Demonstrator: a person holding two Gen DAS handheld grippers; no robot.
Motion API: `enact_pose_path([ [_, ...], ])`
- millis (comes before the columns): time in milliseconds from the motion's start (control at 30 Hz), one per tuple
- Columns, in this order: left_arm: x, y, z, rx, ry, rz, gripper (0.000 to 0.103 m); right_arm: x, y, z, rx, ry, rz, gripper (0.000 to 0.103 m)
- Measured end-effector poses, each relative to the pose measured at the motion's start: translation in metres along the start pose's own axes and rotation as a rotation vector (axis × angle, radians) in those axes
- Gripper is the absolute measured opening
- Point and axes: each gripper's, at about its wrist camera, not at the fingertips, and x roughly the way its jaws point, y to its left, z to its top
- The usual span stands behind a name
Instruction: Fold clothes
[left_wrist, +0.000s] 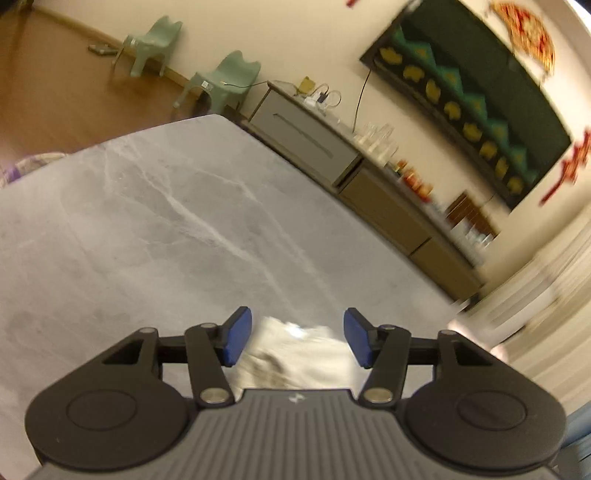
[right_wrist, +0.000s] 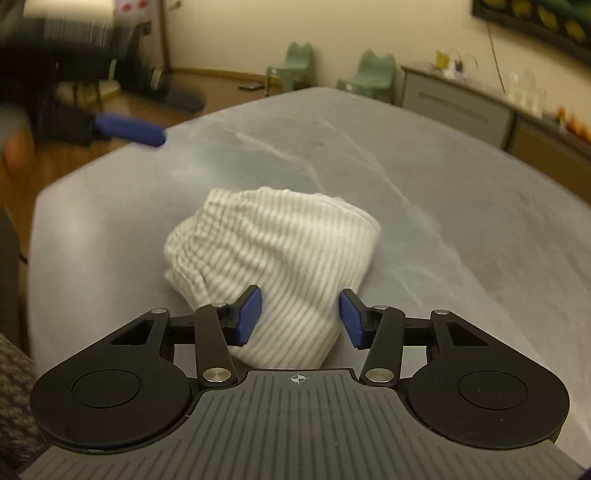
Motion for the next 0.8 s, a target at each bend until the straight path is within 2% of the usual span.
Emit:
enact_pose_path([
  [100,-0.006,0.001,0.003,-0.008,-0.028,-0.009,0.056,0.025,0.009,0.018,0.020,-0.016,0.033,0.052],
  [267,-0.002,-0.020,0.008,0.062,-0.050,0.037,0.056,0.062,0.021,0.042,0.101,-0.029,0.115,0.056],
  [300,-0.001,-0.029,0.008,0.078,-0.062,0.040,0.056,0.064,0.016,0.044,0.141,-0.010,0.131,0.062],
  [400,0.003,-0.058,0.008,0.126,-0.094,0.043,0.058,0.043,-0.024,0.036,0.268,0.012,0.082,0.065],
  [433,0.007,-0.072,0.003,0.153,-0.093,0.026,0.058,0.029,-0.042,0.030,0.306,0.012,0.045,0.066],
  [500,0.023,-0.111,-0.015,0.245,-0.058,-0.029,0.063,-0.013,-0.088,0.010,0.374,0.014,-0.082,0.066],
  [600,0.056,-0.184,-0.067,0.454,0.092,-0.175,0.065,-0.088,-0.162,-0.027,0.496,0.058,-0.349,0.066],
  [633,0.059,-0.198,-0.083,0.497,0.107,-0.198,0.065,-0.115,-0.183,-0.041,0.539,0.064,-0.431,0.067],
  [667,0.062,-0.211,-0.099,0.539,0.123,-0.220,0.064,-0.137,-0.194,-0.053,0.560,0.065,-0.483,0.068],
  [733,0.067,-0.239,-0.130,0.624,0.154,-0.265,0.064,-0.173,-0.205,-0.078,0.578,0.060,-0.556,0.080],
  [800,0.072,-0.266,-0.162,0.709,0.185,-0.309,0.064,-0.209,-0.217,-0.102,0.596,0.055,-0.629,0.085],
])
